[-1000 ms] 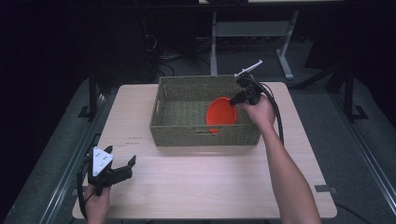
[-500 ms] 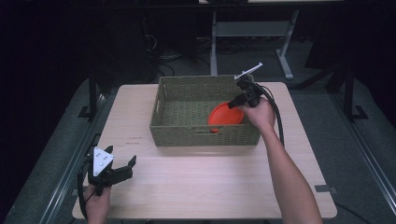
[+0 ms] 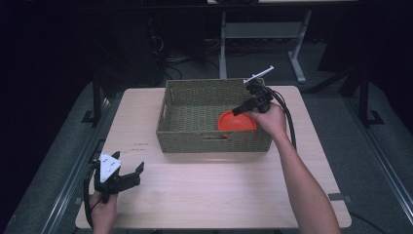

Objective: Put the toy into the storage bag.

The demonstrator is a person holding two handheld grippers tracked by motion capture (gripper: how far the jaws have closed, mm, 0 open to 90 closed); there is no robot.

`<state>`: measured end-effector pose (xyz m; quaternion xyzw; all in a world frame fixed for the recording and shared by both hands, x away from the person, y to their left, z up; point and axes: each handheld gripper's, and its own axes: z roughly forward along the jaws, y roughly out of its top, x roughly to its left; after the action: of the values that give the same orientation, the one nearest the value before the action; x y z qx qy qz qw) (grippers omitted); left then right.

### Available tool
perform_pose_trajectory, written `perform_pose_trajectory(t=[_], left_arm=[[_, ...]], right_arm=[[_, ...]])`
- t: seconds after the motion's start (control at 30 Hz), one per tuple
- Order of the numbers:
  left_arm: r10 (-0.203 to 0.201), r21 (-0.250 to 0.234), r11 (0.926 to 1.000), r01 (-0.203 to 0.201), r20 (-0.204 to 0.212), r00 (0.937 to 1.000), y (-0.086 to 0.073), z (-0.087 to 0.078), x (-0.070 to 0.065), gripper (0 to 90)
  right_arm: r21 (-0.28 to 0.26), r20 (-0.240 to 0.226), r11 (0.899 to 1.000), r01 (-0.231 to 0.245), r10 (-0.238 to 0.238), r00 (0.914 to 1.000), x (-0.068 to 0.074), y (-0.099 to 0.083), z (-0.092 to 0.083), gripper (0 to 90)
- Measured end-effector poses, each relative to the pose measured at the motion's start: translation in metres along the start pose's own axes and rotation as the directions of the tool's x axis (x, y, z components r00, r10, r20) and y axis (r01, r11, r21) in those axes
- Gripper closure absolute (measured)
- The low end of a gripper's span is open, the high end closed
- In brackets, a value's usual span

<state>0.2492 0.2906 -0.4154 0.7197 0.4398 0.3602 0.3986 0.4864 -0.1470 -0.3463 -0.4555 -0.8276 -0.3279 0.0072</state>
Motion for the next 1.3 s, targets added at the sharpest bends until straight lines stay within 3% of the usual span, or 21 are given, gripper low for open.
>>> perform_pose_trajectory(t=[0.7,1.0,1.17,1.3], left_arm=[[-0.007,0.003,1.0000,0.007,-0.006,1.0000,-0.002,-0.003,0.001,12.8],[-0.008,0.007,0.9999,0.008,-0.002,1.0000,-0.002,-0.003,0.002,12.9],[-0.006,0.005,1.0000,0.006,-0.002,1.0000,-0.002,-0.002,0.001,12.8],[-0.001,0.006,1.0000,0.001,0.002,1.0000,-0.002,-0.002,0.001,12.8]], right_arm=[[-0.045,-0.067,0.999,-0.024,0.021,0.9976,-0.004,-0.015,-0.015,41.2],[-0.074,-0.096,0.996,-0.049,0.042,0.9945,-0.006,-0.019,-0.023,34.9],[-0.085,-0.134,0.995,-0.059,0.047,0.9898,-0.007,-0.022,-0.030,33.7],[-0.087,-0.122,0.995,-0.046,0.035,0.9919,-0.003,-0.022,-0.033,33.7]])
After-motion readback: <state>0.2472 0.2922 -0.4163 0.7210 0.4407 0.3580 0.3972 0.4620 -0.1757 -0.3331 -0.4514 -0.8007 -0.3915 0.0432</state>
